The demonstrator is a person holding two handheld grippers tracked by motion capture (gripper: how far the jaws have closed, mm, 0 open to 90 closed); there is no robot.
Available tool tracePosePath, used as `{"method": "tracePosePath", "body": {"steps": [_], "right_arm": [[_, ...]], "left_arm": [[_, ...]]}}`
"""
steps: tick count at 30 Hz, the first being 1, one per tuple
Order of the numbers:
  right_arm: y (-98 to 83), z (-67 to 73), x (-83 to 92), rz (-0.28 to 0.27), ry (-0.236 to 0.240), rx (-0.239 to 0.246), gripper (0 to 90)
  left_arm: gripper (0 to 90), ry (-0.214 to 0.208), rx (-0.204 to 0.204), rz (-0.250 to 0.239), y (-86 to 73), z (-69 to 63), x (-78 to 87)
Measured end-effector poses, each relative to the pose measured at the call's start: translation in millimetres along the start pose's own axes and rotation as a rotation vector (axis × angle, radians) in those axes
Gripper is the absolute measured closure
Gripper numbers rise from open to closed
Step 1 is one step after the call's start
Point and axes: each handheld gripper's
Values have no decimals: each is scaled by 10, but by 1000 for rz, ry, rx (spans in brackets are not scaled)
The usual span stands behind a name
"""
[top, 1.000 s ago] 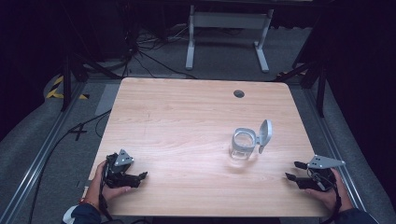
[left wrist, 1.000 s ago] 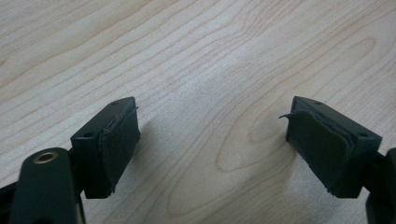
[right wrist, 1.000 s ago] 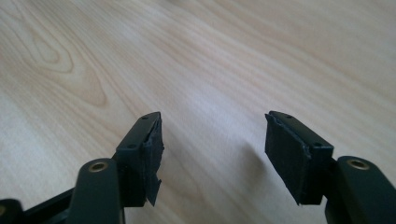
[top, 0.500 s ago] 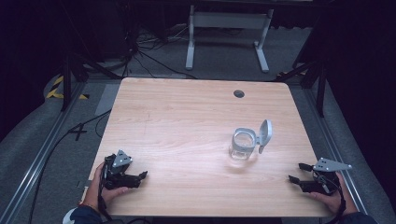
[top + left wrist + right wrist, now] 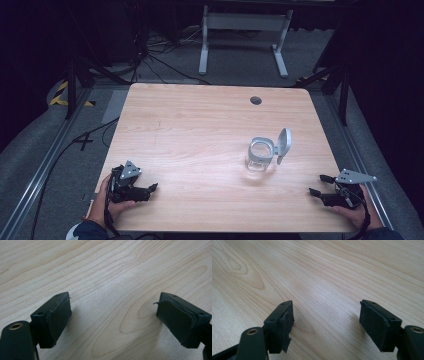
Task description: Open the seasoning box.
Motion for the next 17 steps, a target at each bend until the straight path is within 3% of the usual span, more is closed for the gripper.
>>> {"method": "tracePosePath", "body": {"steps": [5,7,14,17], "right_arm": [[0,0,0,0,0,1,275],[0,0,0,0,0,1,275],[3,-3,-4,0,2,1,275],[4,-5,-5,0,5,2,275]], "left_arm": [[129,-1,1,0,0,2,1],[132,4,-18,-5,5,17,0],[131,5,6,-1,5,9,-4],[132,7,-14,0,14,28,-6]]}}
Point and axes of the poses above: each handheld gripper's, and its own axes: x roughly backward along the jaws, y roughly out of its top, z roughly to its left
